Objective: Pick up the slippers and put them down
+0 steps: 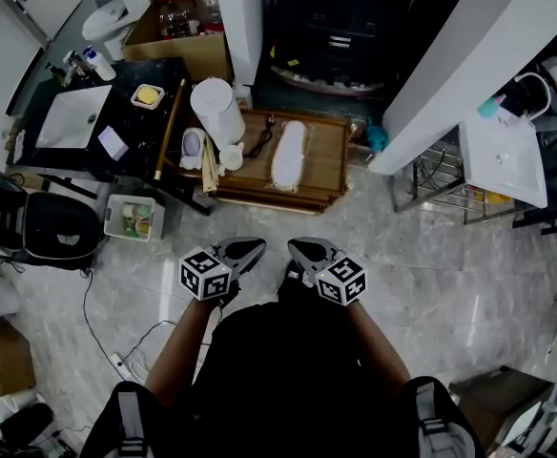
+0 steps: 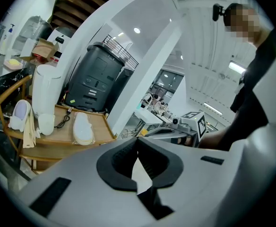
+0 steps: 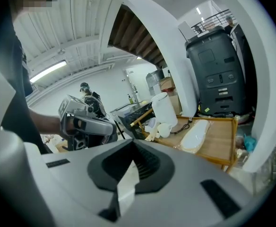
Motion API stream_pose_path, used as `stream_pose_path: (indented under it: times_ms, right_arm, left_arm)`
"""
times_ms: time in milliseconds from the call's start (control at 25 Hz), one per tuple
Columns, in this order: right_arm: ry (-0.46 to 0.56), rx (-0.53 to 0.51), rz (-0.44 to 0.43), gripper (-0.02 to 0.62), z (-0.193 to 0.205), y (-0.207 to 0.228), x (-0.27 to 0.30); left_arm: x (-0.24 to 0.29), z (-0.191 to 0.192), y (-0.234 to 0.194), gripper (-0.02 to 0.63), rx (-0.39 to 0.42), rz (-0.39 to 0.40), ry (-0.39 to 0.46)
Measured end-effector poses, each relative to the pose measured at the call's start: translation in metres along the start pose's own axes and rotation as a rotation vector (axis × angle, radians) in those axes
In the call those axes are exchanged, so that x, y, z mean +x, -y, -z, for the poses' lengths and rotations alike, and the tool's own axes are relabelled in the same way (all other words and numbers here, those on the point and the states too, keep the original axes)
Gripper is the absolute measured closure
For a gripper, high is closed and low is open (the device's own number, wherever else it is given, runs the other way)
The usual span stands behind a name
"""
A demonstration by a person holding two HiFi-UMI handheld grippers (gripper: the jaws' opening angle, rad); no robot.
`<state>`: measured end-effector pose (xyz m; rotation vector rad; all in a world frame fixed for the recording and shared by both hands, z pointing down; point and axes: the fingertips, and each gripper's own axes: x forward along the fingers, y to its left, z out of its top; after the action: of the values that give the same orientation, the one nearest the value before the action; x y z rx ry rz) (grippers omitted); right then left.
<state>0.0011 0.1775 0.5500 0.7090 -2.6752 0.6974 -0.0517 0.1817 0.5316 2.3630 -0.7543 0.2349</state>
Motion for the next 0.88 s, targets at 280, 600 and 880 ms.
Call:
stream_pose_path:
  times_ms: [280,600,880]
  right_arm:
    - [-0.025,-0.003,-0.050,0.588,-0.008,0.026,0.003]
    - [-0.041,-0.025,-0.076,0.588,-0.021,0.061,0.003]
    - [-0.054,-0.022,-0.108,0.588,-0.025,0.075,0.006]
  left_arm:
    - [0.019,-0.017,-0.013,0.594,-0.011,-0.036,0.016]
    - [0.040,-0.028,-0.021,0.594,-0.029,-0.074,0.036]
    - [0.050,-0.038,-0.025,0.594,-0.045,-0.104,0.055]
